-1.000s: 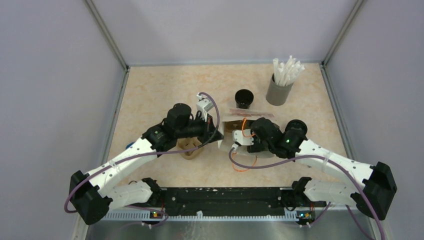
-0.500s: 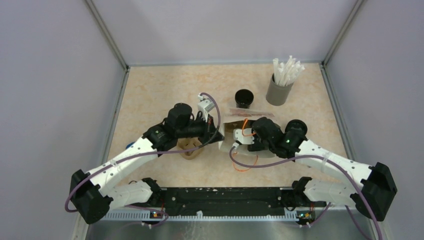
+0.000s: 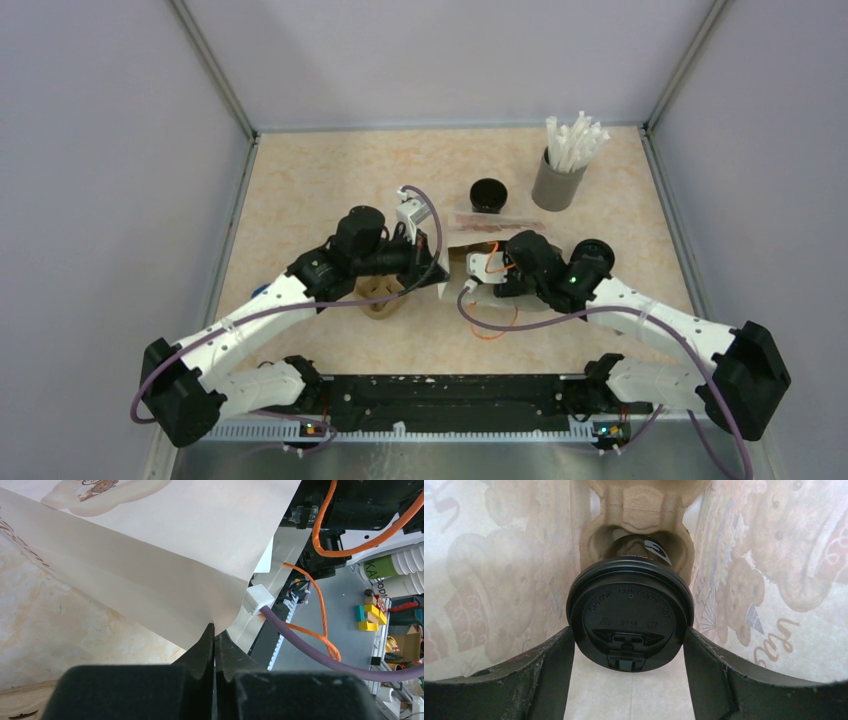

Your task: Pack the takeout coffee

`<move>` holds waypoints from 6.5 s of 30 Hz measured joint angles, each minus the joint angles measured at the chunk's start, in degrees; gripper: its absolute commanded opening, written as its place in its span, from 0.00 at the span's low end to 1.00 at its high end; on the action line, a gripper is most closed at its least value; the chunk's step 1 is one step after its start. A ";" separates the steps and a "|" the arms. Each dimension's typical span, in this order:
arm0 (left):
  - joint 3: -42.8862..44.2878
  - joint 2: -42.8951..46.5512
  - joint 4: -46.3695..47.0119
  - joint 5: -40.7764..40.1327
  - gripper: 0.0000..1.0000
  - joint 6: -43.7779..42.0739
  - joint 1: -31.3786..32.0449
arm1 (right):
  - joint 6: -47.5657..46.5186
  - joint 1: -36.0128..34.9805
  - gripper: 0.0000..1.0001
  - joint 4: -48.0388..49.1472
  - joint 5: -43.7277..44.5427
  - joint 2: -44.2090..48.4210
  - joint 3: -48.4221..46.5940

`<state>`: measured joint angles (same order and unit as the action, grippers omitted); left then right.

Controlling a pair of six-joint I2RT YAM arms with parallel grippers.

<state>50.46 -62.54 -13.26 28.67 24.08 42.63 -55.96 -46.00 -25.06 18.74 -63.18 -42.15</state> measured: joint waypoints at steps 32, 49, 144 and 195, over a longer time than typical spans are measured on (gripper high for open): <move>0.44 -1.07 -0.31 -0.42 0.00 -0.42 -0.07 | -0.94 2.34 0.51 6.51 -1.07 -2.64 1.70; 1.09 -2.36 -0.46 0.46 0.00 -0.55 -0.11 | -0.15 3.34 0.68 4.92 -2.75 -2.62 0.68; 14.36 -10.51 -4.26 -0.24 0.00 14.21 -1.49 | 25.92 2.23 0.51 -17.29 -10.36 11.69 -27.08; 29.35 -14.08 -22.86 -7.13 0.99 5.88 -11.47 | 59.80 40.98 0.35 -7.10 -11.43 -29.27 -53.46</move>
<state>79.81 -76.62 -36.12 21.54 29.95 31.16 3.84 -5.02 -32.16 7.31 -92.44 -95.61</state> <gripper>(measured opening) 0.987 0.360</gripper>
